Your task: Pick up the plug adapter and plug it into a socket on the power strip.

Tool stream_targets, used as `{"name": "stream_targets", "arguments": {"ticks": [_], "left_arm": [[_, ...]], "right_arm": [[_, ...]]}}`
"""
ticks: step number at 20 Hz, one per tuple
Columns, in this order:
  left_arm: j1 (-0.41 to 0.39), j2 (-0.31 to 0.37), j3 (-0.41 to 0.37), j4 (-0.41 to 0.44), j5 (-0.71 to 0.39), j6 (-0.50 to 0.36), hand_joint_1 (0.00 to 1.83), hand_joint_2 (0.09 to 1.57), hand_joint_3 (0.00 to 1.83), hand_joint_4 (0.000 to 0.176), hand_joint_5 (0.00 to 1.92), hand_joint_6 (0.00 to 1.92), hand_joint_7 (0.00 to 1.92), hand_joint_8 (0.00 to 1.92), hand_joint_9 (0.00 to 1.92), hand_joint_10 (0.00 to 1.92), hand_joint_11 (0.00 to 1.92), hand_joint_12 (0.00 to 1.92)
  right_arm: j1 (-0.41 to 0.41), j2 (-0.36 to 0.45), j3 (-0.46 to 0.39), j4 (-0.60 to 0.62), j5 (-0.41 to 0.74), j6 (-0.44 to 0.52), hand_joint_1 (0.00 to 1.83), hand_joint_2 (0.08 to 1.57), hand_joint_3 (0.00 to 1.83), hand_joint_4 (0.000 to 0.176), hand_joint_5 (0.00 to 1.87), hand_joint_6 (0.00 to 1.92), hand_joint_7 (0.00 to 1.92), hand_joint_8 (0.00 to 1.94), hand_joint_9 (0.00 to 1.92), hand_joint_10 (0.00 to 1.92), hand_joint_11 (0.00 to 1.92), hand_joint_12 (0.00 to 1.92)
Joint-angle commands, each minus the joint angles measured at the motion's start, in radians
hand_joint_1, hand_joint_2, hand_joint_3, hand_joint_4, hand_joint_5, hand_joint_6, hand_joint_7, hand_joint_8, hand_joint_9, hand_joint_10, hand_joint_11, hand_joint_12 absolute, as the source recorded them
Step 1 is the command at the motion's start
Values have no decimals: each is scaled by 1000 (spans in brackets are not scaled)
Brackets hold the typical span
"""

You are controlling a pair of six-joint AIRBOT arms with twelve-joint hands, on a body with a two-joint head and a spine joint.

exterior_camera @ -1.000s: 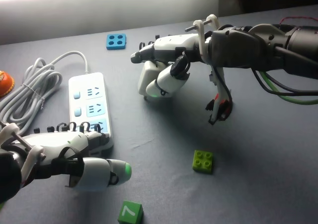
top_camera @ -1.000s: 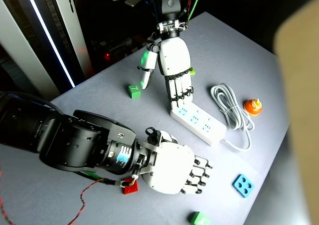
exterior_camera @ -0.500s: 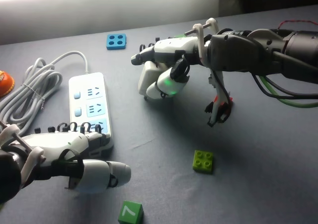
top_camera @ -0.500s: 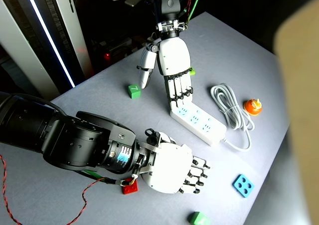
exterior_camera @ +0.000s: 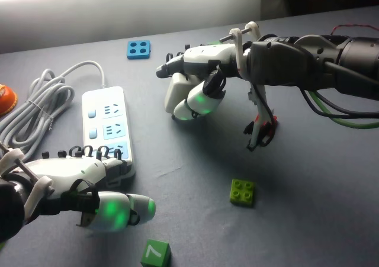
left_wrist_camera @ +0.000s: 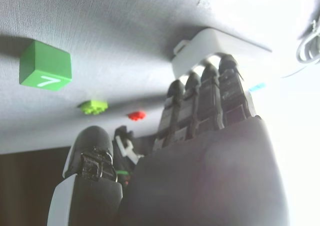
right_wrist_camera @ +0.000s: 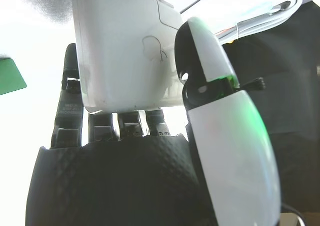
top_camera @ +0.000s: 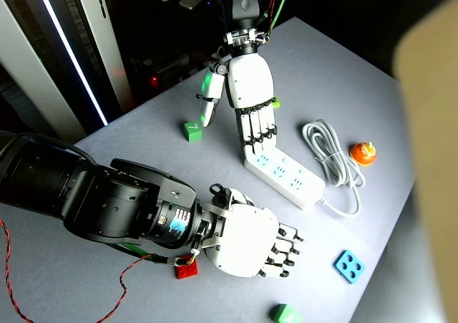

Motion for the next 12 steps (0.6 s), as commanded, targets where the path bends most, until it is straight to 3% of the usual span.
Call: {"name": "stream_targets", "arguments": {"ticks": [1, 2, 3, 5, 6, 8, 9, 12], "left_arm": [[4, -10, -8, -12, 111, -9, 2, 1298, 1, 0, 67, 0, 65, 0, 58, 0, 1, 48], [4, -10, -8, -12, 111, -9, 4, 1297, 0, 0, 74, 0, 71, 0, 67, 0, 0, 84], [4, -10, -8, -12, 111, -9, 0, 1298, 0, 0, 65, 1, 63, 1, 55, 2, 0, 54], [5, -10, -8, -12, 111, -9, 0, 1291, 1, 0, 83, 0, 80, 0, 77, 0, 0, 99], [5, -10, -8, -12, 111, -9, 7, 1294, 2, 0, 81, 0, 73, 0, 71, 0, 0, 91], [5, -10, -8, -12, 111, -9, 8, 1296, 2, 0, 72, 0, 66, 0, 59, 1, 0, 64], [5, -10, -8, -12, 111, -9, 0, 1296, 0, 0, 63, 1, 52, 1, 45, 3, 8, 29], [4, -9, -8, -12, 111, -9, 9, 1297, 0, 0, 72, 4, 65, 6, 59, 7, 15, 37]], "right_arm": [[5, 4, 3, 8, 88, 7, 929, 1224, 6, 0, 159, 3, 135, 2, 134, 3, 0, 669], [5, 3, 3, 8, 88, 7, 938, 1225, 2, 0, 165, 6, 134, 3, 133, 3, 0, 649], [5, 3, 3, 8, 88, 7, 979, 1203, 0, 0, 207, 12, 178, 8, 175, 11, 0, 810], [5, 4, 4, 8, 88, 7, 960, 1231, 5, 0, 218, 8, 201, 8, 202, 13, 0, 867], [6, 4, 5, 8, 89, 7, 1027, 1203, 0, 0, 319, 23, 295, 16, 284, 23, 0, 1030], [6, 4, 5, 8, 89, 7, 1021, 1213, 0, 0, 381, 18, 343, 9, 327, 16, 0, 1083], [6, 4, 5, 8, 89, 7, 1056, 1208, 0, 0, 569, 32, 479, 10, 437, 18, 29, 1176], [6, 4, 5, 8, 89, 7, 1151, 1178, 0, 0, 776, 30, 761, 18, 744, 48, 281, 1176]]}}
